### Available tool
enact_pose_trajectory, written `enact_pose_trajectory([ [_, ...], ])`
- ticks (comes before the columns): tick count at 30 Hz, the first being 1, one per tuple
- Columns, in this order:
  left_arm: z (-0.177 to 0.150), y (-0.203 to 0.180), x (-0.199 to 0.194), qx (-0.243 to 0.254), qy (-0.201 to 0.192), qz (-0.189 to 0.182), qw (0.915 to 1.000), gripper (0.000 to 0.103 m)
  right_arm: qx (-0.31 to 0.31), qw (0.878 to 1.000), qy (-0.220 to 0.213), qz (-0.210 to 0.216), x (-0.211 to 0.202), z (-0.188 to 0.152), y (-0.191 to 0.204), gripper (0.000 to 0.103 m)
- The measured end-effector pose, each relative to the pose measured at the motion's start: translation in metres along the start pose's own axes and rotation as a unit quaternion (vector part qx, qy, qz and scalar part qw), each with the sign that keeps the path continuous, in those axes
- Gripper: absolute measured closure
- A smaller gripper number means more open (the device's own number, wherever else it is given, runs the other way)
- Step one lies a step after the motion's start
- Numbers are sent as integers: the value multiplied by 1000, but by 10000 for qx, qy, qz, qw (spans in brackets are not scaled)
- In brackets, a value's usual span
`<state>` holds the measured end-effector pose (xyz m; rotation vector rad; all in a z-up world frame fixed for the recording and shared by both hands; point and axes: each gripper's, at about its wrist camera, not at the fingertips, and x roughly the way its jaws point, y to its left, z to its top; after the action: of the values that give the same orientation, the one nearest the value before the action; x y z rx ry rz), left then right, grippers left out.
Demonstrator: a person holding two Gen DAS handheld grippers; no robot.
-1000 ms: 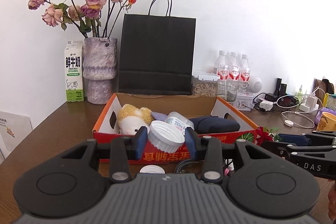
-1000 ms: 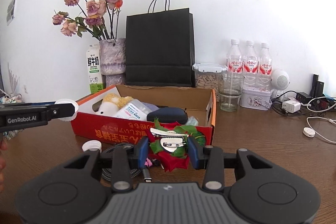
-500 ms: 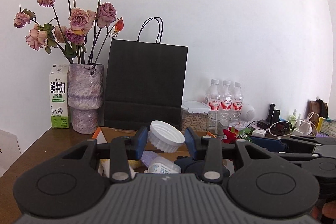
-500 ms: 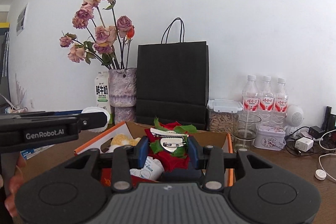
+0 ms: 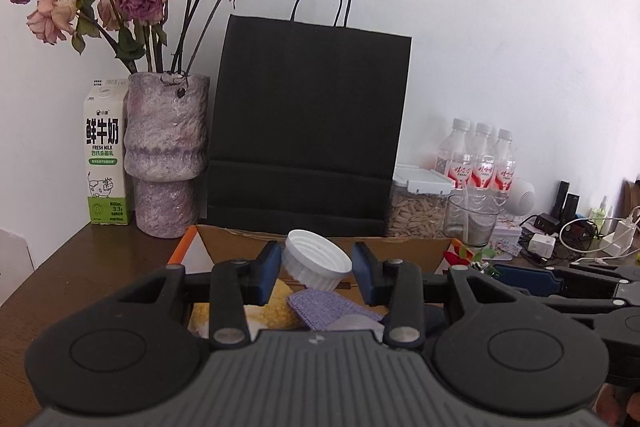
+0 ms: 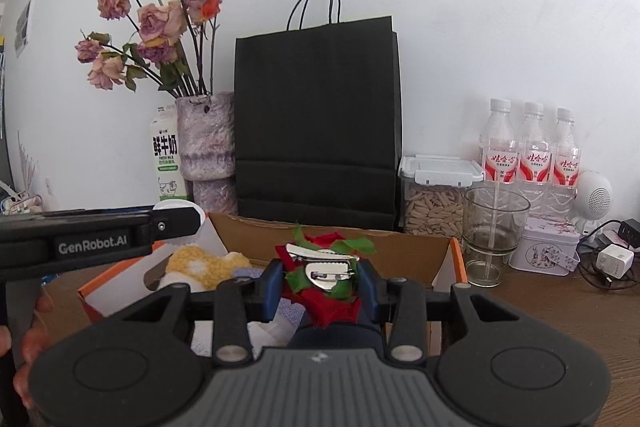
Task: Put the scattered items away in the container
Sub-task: 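Carry the white cap and red rose ornament over the box, then open both grippers to drop the cap and rose into the box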
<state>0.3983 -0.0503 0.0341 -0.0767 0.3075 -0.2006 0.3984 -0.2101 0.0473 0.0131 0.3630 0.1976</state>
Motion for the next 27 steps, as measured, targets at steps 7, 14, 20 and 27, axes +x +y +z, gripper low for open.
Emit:
enact_pose_trajectory([
  [7, -12, 5, 28, 72, 263, 86, 9996, 63, 2, 9999, 163, -42, 28, -6, -4, 65],
  [14, -17, 4, 37, 180, 325, 196, 9991, 63, -106, 9997, 224, 6, 37, -7, -4, 65],
  [20, -21, 0, 33, 341, 134, 457, 9983, 34, -224, 9995, 189, -76, 36, -9, -1, 22],
  [27, -18, -2, 14, 318, -492, 834, 9948, 0, -283, 9995, 38, -160, 25, -6, 0, 0],
])
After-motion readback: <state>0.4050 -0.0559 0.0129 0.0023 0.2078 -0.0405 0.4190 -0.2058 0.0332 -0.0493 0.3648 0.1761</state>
